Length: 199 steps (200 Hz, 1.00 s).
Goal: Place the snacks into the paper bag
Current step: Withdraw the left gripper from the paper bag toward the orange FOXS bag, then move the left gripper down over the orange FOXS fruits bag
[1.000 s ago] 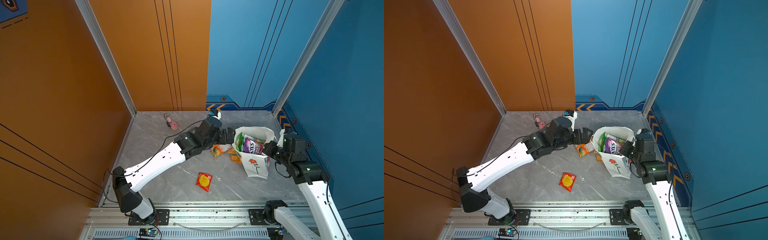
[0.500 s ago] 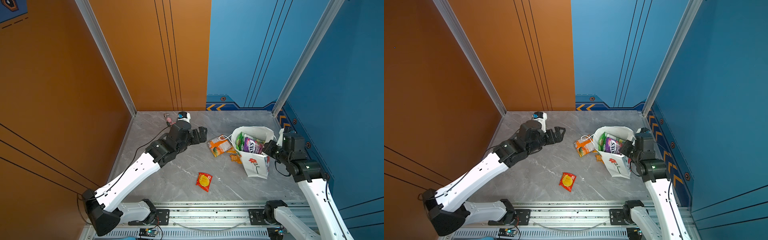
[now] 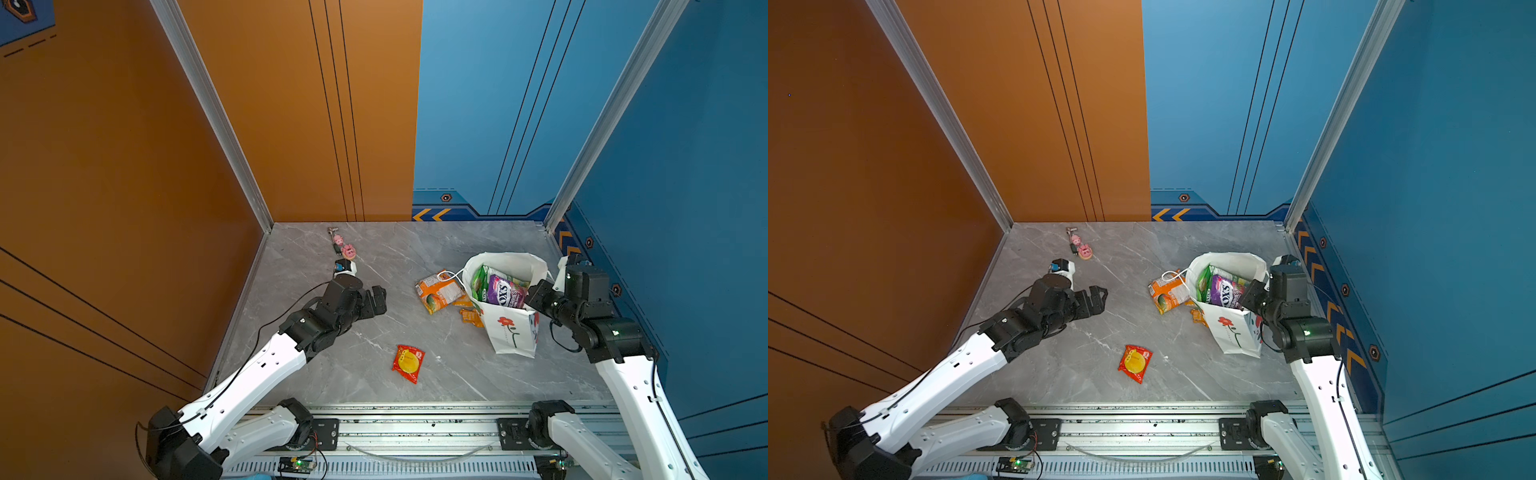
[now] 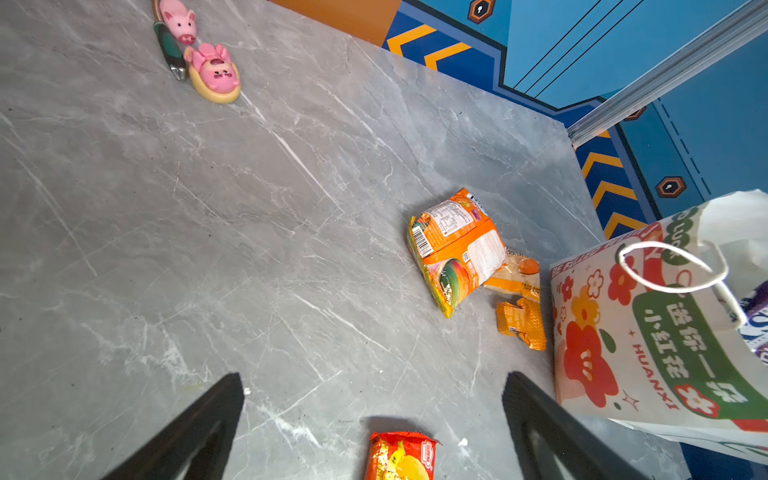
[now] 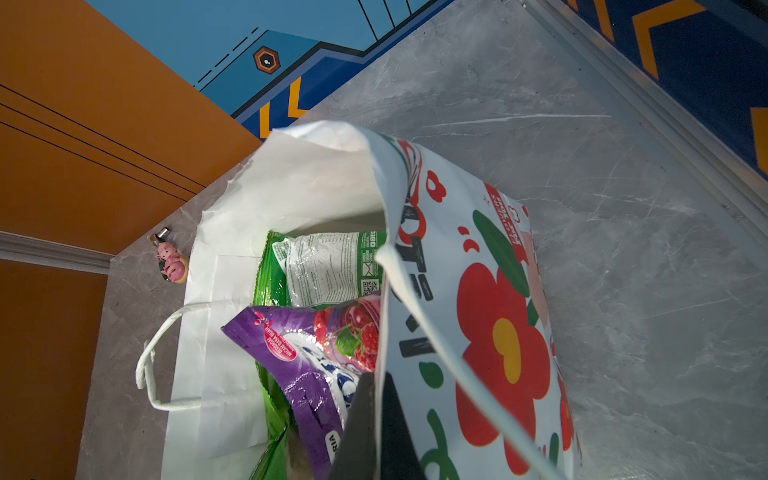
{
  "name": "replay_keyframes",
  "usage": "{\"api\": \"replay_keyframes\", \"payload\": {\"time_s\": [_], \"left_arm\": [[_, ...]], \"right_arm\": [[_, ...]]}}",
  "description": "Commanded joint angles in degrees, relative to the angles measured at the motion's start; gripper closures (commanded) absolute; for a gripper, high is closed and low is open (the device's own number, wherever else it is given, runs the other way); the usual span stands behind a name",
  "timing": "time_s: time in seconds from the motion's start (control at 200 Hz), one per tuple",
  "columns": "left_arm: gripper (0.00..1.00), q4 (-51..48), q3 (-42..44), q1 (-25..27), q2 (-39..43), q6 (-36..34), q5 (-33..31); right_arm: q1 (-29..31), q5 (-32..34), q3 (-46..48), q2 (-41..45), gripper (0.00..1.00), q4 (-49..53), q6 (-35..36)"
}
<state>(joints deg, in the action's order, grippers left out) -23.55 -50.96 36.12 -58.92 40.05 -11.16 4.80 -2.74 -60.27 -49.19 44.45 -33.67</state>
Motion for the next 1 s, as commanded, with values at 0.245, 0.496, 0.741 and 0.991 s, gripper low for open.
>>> {"api": "replay_keyframes", "payload": {"time_s": [0.245, 0.496, 0.741, 0.991], "left_arm": [[0.01, -5.42, 1.09, -5.66, -0.58, -2.34, 0.45], [0.01, -6.69, -2.43, -6.11, -8.25, -2.88, 3.54], [0.03, -4.70, -9.87, -0.91, -20.34, -0.01, 6.68], [0.05, 2.31, -16.37, 2.54, -33.31, 6.13, 8.39]], "right_arm": [[-0.40, 0.43, -2.15, 1.98, 1.00, -5.06, 1.10], [-0.44, -0.46, -1.52, 3.26, 1.00, -5.44, 1.51], [-0.58, -0.43, -0.06, 5.18, 1.00, -6.20, 1.77], [-0.60, -1.12, 0.46, 5.56, 1.00, -6.39, 1.59]]}}
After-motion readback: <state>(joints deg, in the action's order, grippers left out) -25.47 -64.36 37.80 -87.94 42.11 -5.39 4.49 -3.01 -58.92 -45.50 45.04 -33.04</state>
